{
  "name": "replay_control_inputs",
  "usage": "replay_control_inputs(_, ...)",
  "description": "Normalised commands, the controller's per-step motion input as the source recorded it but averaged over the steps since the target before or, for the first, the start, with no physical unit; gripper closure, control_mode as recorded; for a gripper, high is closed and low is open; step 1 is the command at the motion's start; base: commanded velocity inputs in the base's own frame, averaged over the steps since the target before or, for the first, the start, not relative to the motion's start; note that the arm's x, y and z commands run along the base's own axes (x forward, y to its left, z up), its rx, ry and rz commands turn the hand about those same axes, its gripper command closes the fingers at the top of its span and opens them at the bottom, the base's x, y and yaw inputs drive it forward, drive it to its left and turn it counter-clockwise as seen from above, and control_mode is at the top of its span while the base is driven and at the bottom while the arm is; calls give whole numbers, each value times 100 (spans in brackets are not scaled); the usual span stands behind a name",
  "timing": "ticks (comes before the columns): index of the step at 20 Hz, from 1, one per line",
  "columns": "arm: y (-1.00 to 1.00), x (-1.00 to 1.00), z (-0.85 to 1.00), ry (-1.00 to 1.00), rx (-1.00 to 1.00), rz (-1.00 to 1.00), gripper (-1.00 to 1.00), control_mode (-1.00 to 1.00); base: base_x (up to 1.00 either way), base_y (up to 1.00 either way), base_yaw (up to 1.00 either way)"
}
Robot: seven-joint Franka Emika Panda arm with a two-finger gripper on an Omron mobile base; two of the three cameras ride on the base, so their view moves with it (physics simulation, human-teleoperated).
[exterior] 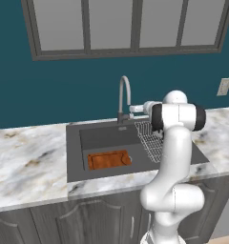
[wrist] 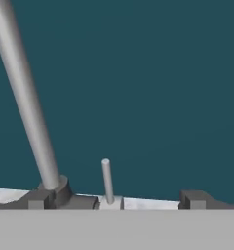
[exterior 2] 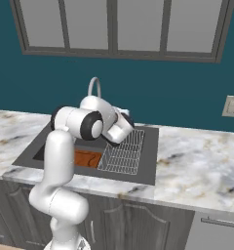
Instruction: Turn on the sink faucet with hot water and rinse the cutting board for ten seconds, then turn off the faucet. Push the cutting board to reach the water if necessary.
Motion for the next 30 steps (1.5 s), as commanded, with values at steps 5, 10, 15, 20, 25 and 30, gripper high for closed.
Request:
replay_control_inputs(5, 0, 2, -21, -9, 0, 0, -100, -100, 0, 0, 0)
replay_control_inputs(10, 0, 1, -28, -8, 0, 0, -100, -100, 0, 0, 0)
replay_control_inputs(15, 5, 0, -34, 0, 0, 0, -100, -100, 0, 0, 0)
replay_control_inputs(20, 3, 0, -29, 0, 0, 0, -100, -100, 0, 0, 0)
replay_control_inputs(25, 2, 1, -21, 0, 0, 0, -100, -100, 0, 0, 0)
replay_control_inputs(30, 5, 2, -17, 0, 0, 0, -100, -100, 0, 0, 0)
